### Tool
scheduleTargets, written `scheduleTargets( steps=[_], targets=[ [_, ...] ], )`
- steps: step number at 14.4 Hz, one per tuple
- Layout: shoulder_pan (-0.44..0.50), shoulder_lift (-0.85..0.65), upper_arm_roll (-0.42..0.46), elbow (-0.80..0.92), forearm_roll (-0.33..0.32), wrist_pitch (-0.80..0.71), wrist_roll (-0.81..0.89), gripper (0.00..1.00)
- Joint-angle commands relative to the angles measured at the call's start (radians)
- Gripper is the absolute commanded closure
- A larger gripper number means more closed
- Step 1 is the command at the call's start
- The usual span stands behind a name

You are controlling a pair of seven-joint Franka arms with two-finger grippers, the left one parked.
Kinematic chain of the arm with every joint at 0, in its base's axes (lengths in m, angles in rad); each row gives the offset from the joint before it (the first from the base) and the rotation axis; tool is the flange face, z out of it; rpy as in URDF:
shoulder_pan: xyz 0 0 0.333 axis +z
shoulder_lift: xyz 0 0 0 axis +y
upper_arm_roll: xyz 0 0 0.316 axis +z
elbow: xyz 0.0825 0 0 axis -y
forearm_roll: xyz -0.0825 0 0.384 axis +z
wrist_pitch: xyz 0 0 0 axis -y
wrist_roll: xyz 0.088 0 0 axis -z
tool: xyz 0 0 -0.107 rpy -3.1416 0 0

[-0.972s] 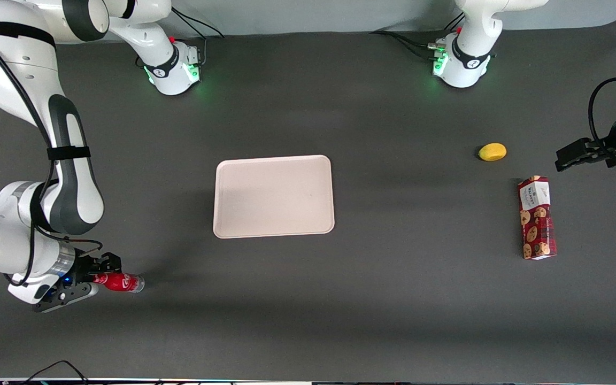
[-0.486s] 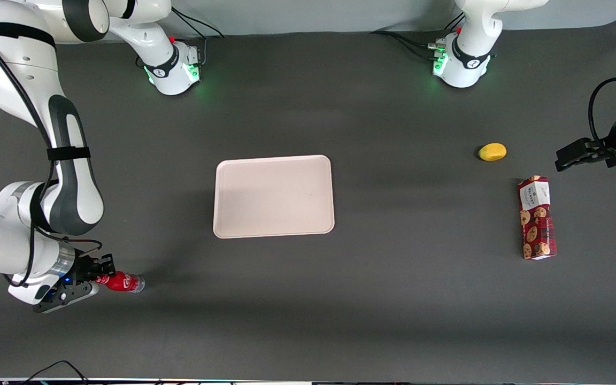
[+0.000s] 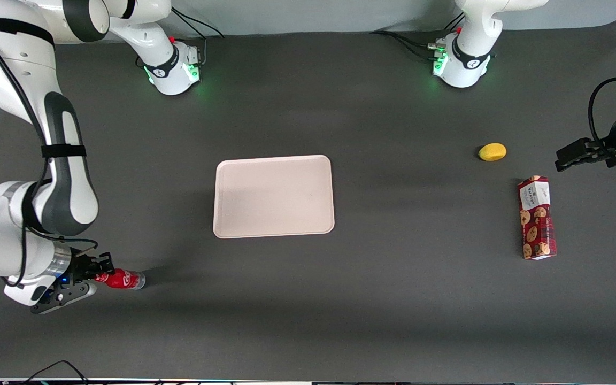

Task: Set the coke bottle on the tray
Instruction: 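Close the right gripper around the bottle's neck, then lift the bottle and carry it with the right gripper onto the tray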

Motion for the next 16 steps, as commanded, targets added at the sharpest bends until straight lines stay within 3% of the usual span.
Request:
scheduleTargets(
  steps=[1,5,7,10,16],
  targets=[
    [0.004,-0.093,-0.003,0.066,0.038,-0.178,-0.021,1.0],
    [0.022,-0.274,0.0,0.07,0.031,-0.399,0.001,1.0],
    [0.021,-0.304,0.0,0.07,0.027,-0.441,0.014,1.0],
    [0.053,-0.305,0.003,0.033,0.027,-0.444,0.097,1.0],
    [0.223,-0.342,0.053,-0.094,0.027,-0.331,0.48,1.0]
  ],
)
